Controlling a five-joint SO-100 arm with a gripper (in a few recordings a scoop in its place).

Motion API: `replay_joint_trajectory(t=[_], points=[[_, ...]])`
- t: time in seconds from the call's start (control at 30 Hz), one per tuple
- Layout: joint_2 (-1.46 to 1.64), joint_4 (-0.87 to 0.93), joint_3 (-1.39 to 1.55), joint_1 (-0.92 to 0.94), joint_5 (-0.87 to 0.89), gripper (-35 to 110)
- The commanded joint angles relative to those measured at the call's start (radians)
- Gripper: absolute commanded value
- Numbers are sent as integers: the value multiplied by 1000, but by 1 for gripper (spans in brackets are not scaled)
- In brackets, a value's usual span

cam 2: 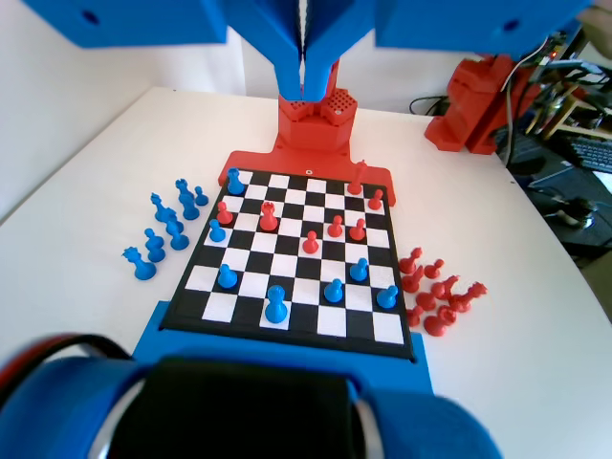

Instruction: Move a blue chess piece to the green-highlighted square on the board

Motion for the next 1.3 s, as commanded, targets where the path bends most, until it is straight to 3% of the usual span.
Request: replay_joint_trajectory(t=[0.0, 1.27], points=[[40, -41, 11, 11, -15, 1], [198, -129, 44, 11, -14, 1]])
